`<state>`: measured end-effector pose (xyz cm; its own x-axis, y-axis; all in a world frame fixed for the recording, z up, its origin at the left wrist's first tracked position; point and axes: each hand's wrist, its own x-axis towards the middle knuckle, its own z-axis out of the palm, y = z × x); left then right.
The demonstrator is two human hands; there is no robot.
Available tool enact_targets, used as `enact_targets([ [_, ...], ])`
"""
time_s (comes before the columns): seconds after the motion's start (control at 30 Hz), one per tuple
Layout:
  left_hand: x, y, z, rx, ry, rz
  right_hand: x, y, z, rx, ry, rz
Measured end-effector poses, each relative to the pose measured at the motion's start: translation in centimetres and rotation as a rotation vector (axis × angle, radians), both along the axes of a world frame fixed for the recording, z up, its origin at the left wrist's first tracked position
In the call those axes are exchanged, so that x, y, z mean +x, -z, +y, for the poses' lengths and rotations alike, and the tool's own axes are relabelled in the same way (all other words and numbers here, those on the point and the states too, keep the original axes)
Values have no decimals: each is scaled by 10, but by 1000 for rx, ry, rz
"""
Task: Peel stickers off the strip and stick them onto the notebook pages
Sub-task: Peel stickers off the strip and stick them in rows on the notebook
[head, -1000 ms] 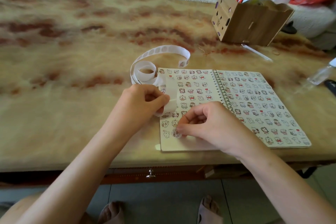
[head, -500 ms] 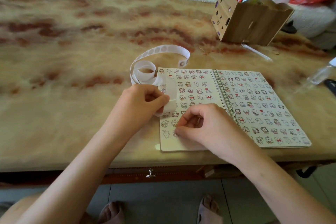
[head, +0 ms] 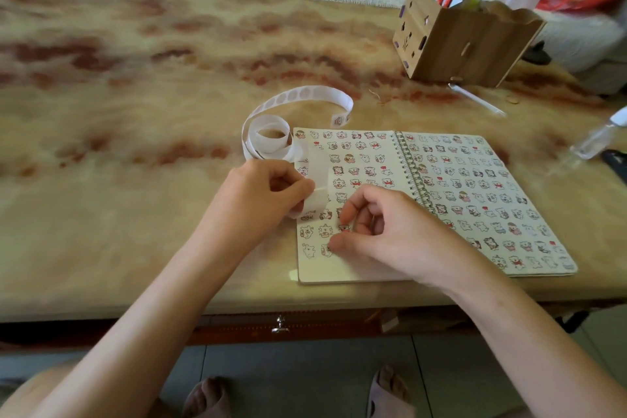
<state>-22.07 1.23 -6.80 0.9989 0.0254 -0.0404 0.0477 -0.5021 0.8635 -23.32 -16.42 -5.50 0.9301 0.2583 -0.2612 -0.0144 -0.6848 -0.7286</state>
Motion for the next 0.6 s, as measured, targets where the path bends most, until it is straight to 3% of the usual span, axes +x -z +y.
enact_targets([
  [0.17, 1, 0, 0, -2, -6, 4, -1, -2, 2, -67, -39, 8],
  [0.3, 1, 0, -1, 0, -3, 1, 3, -1, 0, -2, 1, 37],
  [0.5, 1, 0, -1, -6, -3, 5, -4, 4, 9, -177, 38, -127],
  [0.6, 0, 0, 0, 0, -6, 3, 0, 4, 5, -130, 23, -92],
])
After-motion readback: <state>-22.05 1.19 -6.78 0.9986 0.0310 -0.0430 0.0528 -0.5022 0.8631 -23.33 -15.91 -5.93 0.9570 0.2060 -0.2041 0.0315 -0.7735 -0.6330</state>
